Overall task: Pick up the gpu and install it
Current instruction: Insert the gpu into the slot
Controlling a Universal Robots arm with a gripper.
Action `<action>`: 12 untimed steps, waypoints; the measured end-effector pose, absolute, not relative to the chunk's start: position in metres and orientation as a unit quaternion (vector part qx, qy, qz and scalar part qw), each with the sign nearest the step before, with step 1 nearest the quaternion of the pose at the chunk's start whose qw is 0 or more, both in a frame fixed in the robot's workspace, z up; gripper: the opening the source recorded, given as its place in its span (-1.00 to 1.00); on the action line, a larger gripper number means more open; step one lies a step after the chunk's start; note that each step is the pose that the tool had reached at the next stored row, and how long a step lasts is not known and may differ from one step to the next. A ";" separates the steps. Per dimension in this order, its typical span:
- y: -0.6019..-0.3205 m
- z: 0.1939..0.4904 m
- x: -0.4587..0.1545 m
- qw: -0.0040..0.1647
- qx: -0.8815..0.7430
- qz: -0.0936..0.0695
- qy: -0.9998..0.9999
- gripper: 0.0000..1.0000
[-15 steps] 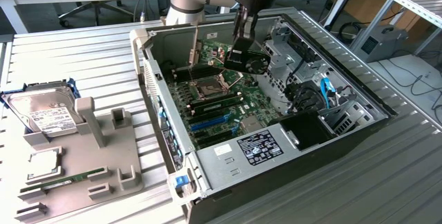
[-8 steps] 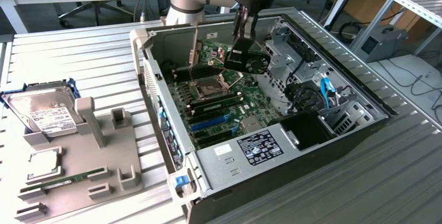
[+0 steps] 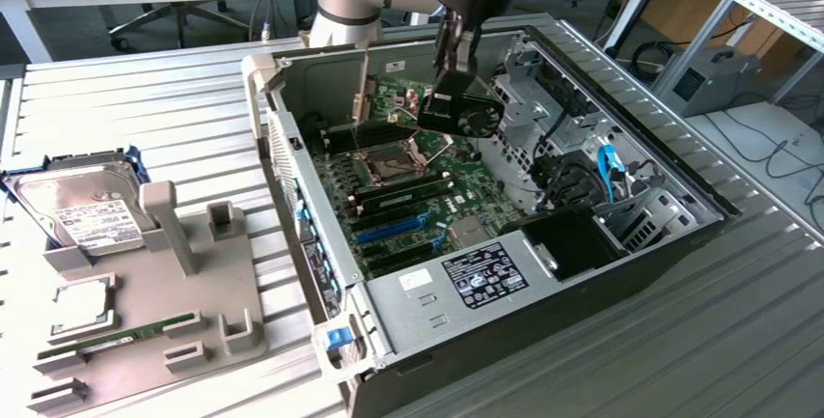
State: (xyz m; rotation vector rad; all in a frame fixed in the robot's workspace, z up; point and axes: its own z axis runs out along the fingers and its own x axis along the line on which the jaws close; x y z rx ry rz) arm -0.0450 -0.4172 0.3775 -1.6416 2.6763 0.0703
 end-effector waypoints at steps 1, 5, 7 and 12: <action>-0.417 0.378 -0.045 0.001 -0.523 0.022 0.852 -0.48; -0.417 0.377 -0.045 0.000 -0.531 0.022 0.847 -0.48; -0.417 0.377 -0.045 0.000 -0.543 0.022 0.839 -0.48; -0.417 0.377 -0.045 -0.001 -0.571 0.022 0.821 -0.48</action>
